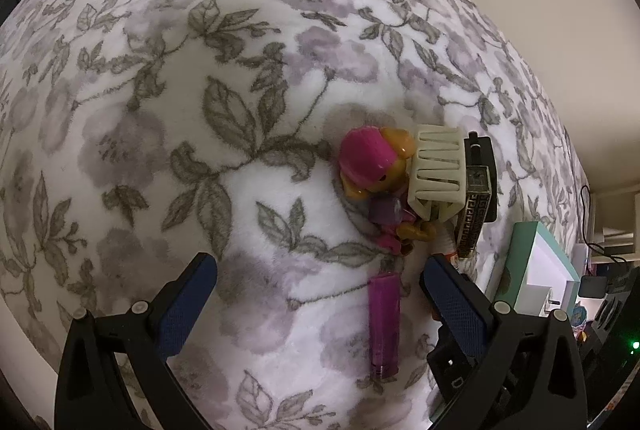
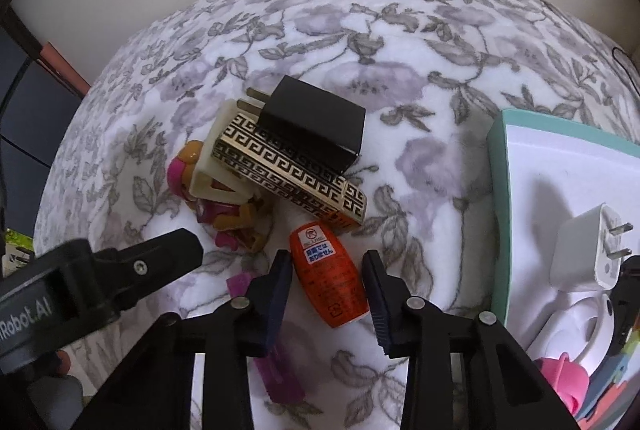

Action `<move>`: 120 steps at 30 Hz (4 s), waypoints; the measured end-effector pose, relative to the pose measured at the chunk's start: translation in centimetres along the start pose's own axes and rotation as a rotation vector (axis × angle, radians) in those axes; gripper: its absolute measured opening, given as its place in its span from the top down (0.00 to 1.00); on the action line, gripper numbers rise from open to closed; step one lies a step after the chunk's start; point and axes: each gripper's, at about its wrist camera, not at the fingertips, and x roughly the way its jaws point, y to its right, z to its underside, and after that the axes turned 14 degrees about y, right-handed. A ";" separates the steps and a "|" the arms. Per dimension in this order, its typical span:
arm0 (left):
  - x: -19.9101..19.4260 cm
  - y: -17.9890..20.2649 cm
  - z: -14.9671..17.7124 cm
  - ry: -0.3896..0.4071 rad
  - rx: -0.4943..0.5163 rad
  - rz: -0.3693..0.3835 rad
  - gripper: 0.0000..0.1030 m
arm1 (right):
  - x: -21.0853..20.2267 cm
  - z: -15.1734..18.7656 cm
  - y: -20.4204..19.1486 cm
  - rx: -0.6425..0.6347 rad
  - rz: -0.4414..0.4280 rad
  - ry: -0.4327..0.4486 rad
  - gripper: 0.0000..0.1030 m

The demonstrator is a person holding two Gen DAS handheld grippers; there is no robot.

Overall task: Organize rigid objects
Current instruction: 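Grasp orange bottle with right gripper while left tool approaches purple lighter, then close left gripper on purple lighter while right gripper holds orange bottle, then lift purple lighter with left tool while right tool lifts orange bottle, then carry purple lighter with left tool while right tool carries orange bottle to tray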

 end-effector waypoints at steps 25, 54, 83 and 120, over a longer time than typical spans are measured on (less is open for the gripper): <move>3.0 5.6 4.7 -0.067 0.249 -0.100 0.00 | -3.8 3.8 4.0 0.107 0.021 -0.103 0.63; 2.7 4.8 7.2 -0.037 0.396 -0.118 0.33 | -5.6 5.4 5.0 0.122 -0.006 -0.139 0.63; -5.1 8.2 3.2 0.115 0.378 0.067 0.81 | -7.8 2.9 5.6 0.164 -0.037 -0.045 0.75; -10.8 12.2 4.0 0.262 0.444 0.225 0.81 | -16.9 -1.0 14.4 0.390 -0.019 0.226 0.77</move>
